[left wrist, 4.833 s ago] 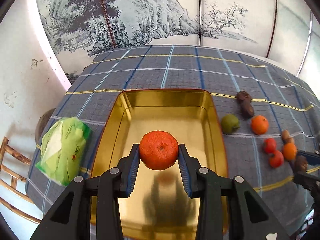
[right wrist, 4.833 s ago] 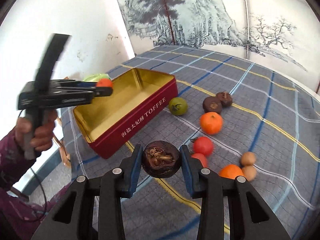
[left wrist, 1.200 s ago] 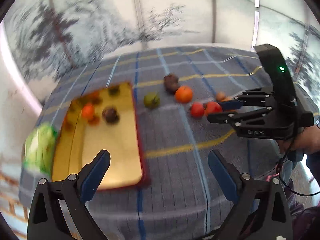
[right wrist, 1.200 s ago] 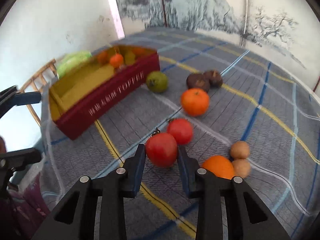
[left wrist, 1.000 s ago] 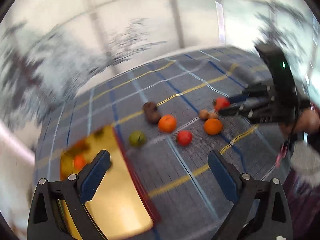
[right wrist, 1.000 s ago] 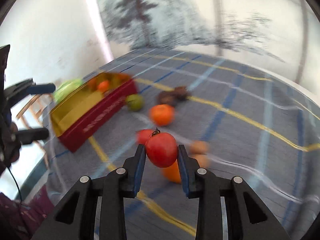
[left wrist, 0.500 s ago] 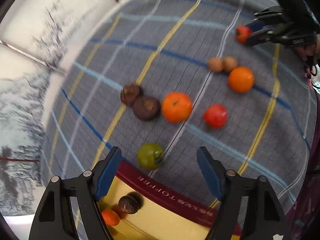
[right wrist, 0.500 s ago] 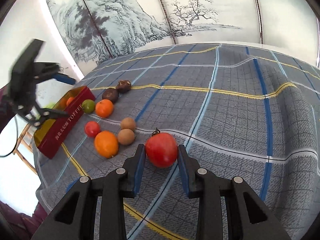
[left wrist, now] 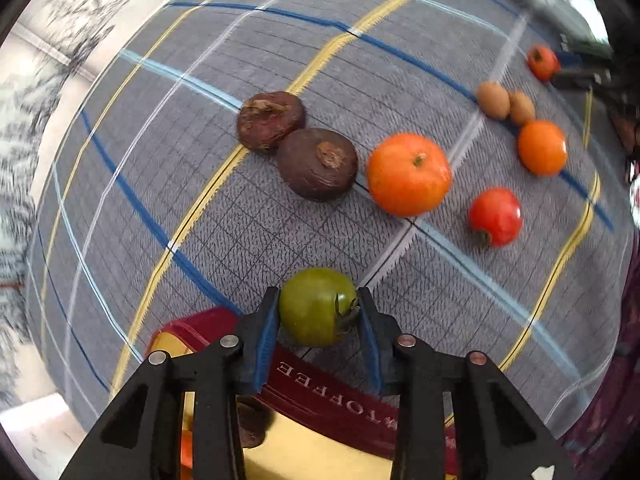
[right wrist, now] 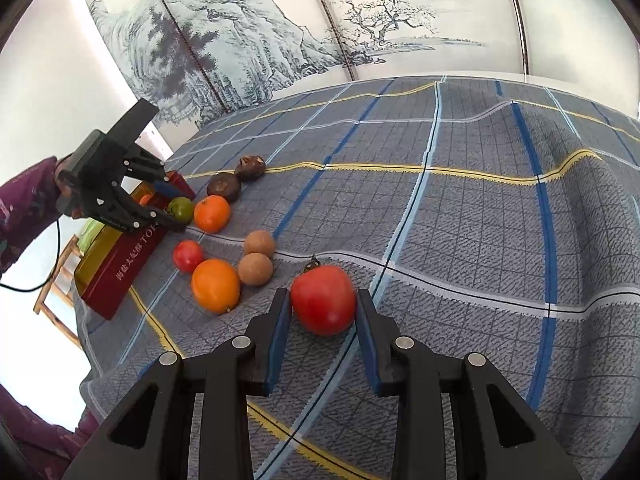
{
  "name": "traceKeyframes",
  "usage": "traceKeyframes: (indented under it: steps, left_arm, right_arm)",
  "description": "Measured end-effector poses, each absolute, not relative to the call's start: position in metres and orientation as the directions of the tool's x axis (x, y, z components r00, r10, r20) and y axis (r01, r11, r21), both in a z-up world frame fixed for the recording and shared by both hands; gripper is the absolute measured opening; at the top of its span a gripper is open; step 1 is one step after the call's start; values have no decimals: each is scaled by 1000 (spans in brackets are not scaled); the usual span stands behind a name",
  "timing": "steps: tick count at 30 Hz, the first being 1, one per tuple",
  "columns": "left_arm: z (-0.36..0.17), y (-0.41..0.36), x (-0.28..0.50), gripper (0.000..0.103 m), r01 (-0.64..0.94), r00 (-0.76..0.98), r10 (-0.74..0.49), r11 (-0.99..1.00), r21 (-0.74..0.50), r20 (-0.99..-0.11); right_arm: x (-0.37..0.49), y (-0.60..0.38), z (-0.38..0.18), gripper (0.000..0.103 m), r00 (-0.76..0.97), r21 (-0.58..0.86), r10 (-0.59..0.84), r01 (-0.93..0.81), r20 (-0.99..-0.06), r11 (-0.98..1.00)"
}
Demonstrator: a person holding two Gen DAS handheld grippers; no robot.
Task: Organize fruits
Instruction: 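Carry the green fruit into the tin and open the left tool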
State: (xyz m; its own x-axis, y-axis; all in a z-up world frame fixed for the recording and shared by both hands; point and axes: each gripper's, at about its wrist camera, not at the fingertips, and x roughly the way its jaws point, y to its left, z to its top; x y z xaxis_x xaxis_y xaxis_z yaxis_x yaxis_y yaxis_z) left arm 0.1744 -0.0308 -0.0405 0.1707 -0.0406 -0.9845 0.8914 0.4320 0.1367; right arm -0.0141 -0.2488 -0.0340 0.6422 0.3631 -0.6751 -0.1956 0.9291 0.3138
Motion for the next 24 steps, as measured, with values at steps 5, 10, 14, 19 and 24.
traceKeyframes:
  steps: [5,10,14,19,24]
  left_arm:
    - [-34,-29,156,33,789,292,-71,581,199,-954]
    - [-4,-17,115,33,607,386,-205,790,80,-899]
    - [14,-9,82,33,497,441,-271,867,-19,-856]
    - [23,-8,45,33,382,540,-213,924,11,-814]
    - [24,10,34,33,306,557,-177,952,3,-811]
  right_arm:
    - [-14,-250,-34,34,642,318,359,-185,-678,930]
    - [-13,-250,-36,34,641,310,345,-172,-686,935]
    - [-12,-249,-37,34,634,292,325,-160,-702,943]
    - [-12,-246,-37,34,636,262,301,-158,-710,952]
    - [-14,-242,-37,34,641,239,282,-155,-714,959]
